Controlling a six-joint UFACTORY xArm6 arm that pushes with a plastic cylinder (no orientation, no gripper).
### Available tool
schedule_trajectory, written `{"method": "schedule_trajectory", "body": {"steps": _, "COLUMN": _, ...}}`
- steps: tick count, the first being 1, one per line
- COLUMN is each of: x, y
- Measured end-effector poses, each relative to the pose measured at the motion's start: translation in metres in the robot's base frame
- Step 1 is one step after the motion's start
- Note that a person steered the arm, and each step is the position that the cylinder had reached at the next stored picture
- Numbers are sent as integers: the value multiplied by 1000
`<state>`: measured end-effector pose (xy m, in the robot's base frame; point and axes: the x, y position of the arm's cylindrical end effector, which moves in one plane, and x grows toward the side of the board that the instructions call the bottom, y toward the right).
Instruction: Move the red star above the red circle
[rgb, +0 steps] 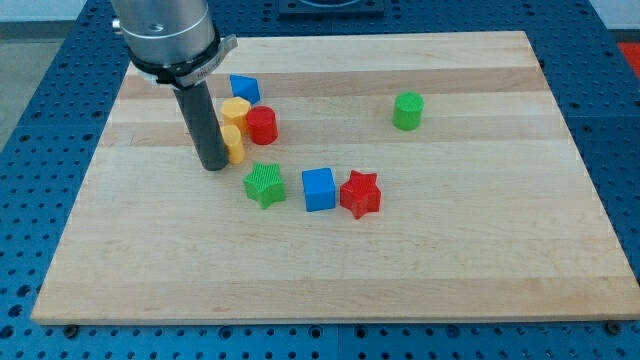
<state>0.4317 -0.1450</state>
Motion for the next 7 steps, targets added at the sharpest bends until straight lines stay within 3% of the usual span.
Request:
{"method": "schedule_trajectory", "body": {"steps": 1, "x": -11, "y": 1}}
{"method": "schedule_trajectory", "body": {"steps": 2, "x": 11, "y": 1}}
{"method": "schedule_trajectory", "body": {"steps": 4, "x": 91, "y": 17}}
{"method": "schedule_trajectory", "body": {"steps": 7, "x": 103, "y": 179}}
